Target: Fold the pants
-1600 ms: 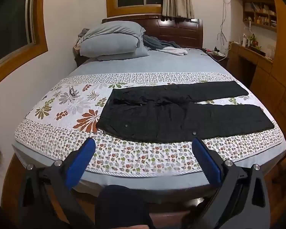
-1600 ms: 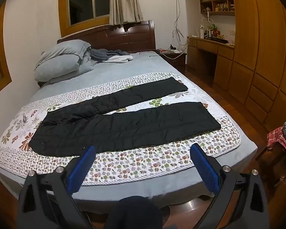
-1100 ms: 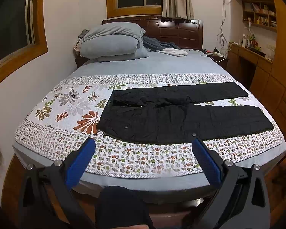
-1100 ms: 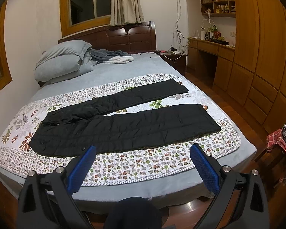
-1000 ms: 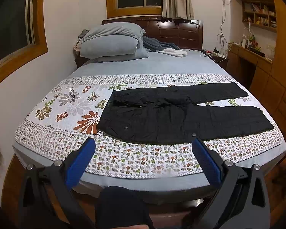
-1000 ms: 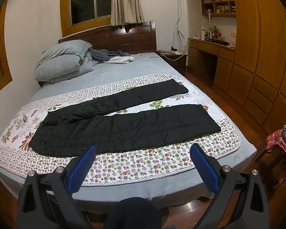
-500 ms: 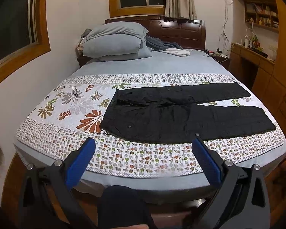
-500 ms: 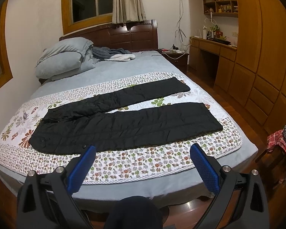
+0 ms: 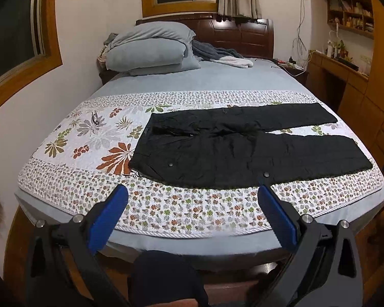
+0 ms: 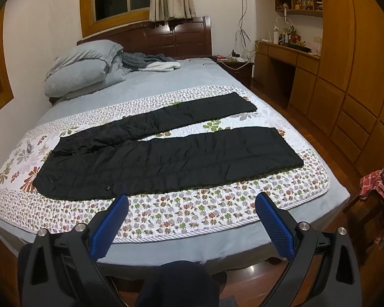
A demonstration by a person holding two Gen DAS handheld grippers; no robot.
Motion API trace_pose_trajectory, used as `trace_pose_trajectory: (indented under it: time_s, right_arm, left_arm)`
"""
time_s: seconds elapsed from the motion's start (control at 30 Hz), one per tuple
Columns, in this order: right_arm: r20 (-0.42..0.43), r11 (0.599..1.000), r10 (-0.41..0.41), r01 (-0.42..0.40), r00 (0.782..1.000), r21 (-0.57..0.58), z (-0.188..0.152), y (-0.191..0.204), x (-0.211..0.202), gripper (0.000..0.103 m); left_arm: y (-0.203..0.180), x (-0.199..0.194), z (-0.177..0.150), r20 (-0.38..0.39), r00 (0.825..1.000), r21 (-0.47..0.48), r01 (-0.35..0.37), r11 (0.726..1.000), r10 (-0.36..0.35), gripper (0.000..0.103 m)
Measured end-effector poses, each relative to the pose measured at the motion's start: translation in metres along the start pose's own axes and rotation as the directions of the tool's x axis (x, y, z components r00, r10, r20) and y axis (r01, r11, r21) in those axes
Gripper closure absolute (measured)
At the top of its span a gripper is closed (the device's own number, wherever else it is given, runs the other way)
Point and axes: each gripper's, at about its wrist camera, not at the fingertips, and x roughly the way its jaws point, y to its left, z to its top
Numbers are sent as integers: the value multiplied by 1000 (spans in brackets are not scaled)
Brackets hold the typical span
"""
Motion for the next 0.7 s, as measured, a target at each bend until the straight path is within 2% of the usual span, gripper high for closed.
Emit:
trace_pose_trajectory:
  time_s: [0.17,0.23,0.27,0.3,0.37,0.43,0.5,0.57,0.6,0.63,0.7]
  right_arm:
    - [33,1000,5,-6,999,14,3,-3,8,3]
    - [28,999,15,-16,1000,28,5,-9,15,3]
    - [22,999,23,-24,999,35,7,-13,20,3]
    - [20,999,22,-22,1000,39,8,-17,25,3]
    - [0,998,34,-34,999,57,9,-28,40,3]
    - [-24,995,51,-49,998,90,11,-42,57,3]
    - [-57,992,67,-60,996,115,11,-56,76,3]
    - [-102,980,119,-101,988,171,12,-75,101,3]
    - [-119,973,141,-115,983,201,12,-84,113,3]
    - [-135,962,167,-131,977,239,13,-98,128,3]
    - [-164,937,203,-143,965,320,12,-119,151,3]
  left_arm:
    - [7,13,2,14,1000,-14,24,1000,-24,2]
    - [17,26,6,38,992,-4,123,992,-123,2]
    - [22,35,8,26,982,16,189,982,-189,2]
    - [29,47,9,-14,975,26,222,975,-222,2]
    - [40,65,9,-73,969,13,236,972,-235,2]
    - [60,91,10,-155,948,-33,275,961,-277,2]
    - [82,115,11,-167,942,-77,282,956,-291,2]
    - [110,144,11,-186,940,-160,257,953,-284,2]
    - [124,159,12,-202,930,-218,264,940,-308,2]
    - [140,178,12,-215,906,-306,291,907,-363,2]
    - [166,212,12,-182,857,-461,359,812,-482,3]
